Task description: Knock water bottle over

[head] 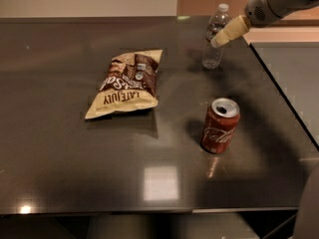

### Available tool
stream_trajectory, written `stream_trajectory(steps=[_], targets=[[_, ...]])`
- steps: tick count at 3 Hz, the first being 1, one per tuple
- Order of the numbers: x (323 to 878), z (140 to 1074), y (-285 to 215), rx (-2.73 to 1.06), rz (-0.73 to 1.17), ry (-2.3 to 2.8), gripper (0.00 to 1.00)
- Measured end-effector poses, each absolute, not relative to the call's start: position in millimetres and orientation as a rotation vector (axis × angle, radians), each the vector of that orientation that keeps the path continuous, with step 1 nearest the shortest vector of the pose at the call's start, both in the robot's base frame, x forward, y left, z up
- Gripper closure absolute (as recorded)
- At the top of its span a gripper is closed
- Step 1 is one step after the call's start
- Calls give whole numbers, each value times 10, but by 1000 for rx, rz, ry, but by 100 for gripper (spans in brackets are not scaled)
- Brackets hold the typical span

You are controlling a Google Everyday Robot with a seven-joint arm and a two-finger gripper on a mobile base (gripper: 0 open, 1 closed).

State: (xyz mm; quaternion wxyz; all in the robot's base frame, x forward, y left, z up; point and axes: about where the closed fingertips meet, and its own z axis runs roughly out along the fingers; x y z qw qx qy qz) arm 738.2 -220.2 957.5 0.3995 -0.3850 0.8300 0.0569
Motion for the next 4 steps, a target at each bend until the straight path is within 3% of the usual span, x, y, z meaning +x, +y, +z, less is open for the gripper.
stream_trajectory(steps=[2,4], targets=[[7644,9406,-1937,-872,180,2044,0],[7712,9356,-1896,-834,237,2037,42]])
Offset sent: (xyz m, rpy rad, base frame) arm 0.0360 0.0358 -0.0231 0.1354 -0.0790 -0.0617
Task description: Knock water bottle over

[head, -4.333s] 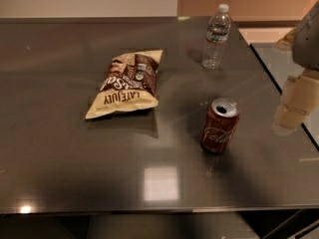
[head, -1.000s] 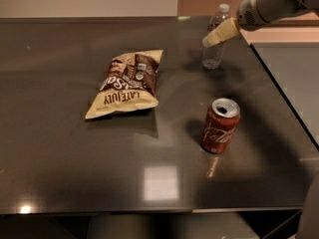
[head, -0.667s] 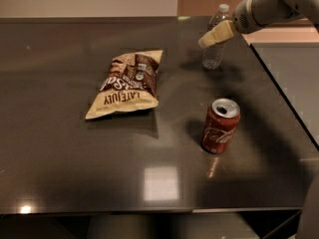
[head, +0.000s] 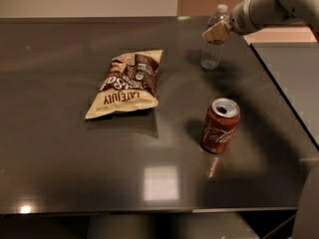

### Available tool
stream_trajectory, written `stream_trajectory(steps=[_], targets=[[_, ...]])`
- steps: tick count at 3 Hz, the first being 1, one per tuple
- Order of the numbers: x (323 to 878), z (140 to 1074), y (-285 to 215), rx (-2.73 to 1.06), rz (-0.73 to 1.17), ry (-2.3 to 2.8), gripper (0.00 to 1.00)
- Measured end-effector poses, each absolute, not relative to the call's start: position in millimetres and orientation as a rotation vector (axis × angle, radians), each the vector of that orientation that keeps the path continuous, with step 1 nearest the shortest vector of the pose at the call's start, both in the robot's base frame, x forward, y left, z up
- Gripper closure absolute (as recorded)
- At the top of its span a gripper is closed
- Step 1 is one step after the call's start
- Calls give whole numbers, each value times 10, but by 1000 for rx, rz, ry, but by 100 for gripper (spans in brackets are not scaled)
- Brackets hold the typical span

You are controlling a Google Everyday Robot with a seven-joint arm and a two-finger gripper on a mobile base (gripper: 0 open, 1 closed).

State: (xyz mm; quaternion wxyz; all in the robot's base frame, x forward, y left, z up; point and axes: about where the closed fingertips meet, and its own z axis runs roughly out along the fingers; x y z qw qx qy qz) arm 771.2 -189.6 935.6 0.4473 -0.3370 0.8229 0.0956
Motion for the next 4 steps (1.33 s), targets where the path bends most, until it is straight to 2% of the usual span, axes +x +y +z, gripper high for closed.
stream_trajectory(steps=[2,3,4], targets=[[7620,9558,-1954,-883,199,2049,88],[7500,9732,-1957,-988,127,2112,100],[7322,9775,-1947,-1120,60,2196,100]])
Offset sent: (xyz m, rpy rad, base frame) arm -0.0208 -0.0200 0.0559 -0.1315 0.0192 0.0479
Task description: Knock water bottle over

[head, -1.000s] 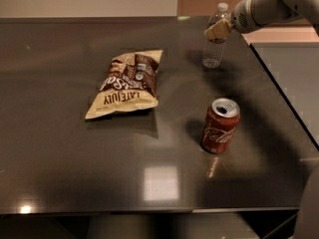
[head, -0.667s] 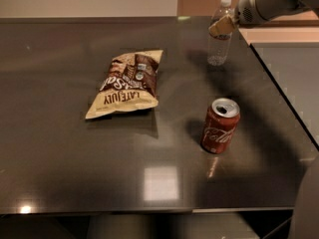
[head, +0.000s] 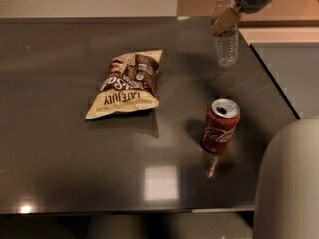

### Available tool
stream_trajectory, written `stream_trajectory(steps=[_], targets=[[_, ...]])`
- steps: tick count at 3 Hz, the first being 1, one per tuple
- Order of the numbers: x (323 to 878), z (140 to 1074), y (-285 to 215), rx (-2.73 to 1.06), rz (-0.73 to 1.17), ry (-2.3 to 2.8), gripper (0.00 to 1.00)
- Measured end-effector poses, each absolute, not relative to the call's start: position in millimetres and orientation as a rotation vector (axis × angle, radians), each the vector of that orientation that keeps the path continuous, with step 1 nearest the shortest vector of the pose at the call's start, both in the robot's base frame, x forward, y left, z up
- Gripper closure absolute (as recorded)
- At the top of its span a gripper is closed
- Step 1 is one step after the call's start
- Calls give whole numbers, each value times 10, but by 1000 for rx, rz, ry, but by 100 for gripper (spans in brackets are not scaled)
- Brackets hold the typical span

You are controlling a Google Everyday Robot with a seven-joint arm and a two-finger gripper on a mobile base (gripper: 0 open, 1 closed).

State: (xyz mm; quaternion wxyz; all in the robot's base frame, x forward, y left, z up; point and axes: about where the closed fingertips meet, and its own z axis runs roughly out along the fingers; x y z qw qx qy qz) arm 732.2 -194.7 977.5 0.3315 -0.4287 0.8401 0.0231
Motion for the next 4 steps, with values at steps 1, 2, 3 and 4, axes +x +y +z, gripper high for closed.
stream_trajectory(steps=[1,2,3,4], targets=[[7039,9701,-1941,-1288,20,2297,100],[6808,9623,-1924,-1433,-5,2362,100],[6693,9581,-1882,-1548,-49,2378,100],[6645,9448,-1839,-1639,-70,2386,100]])
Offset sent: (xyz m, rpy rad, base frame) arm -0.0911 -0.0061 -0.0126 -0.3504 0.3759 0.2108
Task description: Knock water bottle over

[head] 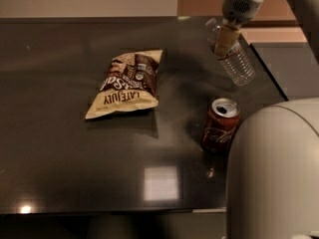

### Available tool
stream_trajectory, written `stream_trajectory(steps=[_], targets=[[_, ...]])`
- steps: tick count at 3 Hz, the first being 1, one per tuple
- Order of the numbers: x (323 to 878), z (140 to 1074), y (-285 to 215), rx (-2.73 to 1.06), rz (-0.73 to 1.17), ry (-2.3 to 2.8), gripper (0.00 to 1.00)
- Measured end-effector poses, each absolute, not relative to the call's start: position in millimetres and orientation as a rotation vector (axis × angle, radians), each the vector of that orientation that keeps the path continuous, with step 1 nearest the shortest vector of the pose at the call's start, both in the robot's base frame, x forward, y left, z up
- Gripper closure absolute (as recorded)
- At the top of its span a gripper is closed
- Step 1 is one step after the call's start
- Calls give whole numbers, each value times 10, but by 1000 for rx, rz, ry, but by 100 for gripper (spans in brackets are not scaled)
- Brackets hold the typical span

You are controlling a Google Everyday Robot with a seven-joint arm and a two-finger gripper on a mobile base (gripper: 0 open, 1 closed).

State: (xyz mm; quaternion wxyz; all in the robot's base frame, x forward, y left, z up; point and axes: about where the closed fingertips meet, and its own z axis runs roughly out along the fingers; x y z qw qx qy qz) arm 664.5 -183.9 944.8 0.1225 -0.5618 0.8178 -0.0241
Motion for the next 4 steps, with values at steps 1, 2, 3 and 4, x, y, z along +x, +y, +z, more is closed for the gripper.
stream_trajectory(steps=[1,2,3,4], targets=[[6588,9297,-1786,-1732,-84,2388,100],[6508,9148,-1726,-1833,-101,2384,100],[6426,8998,-1651,-1954,-134,2373,82],[6355,8889,-1581,-2049,-142,2352,59]])
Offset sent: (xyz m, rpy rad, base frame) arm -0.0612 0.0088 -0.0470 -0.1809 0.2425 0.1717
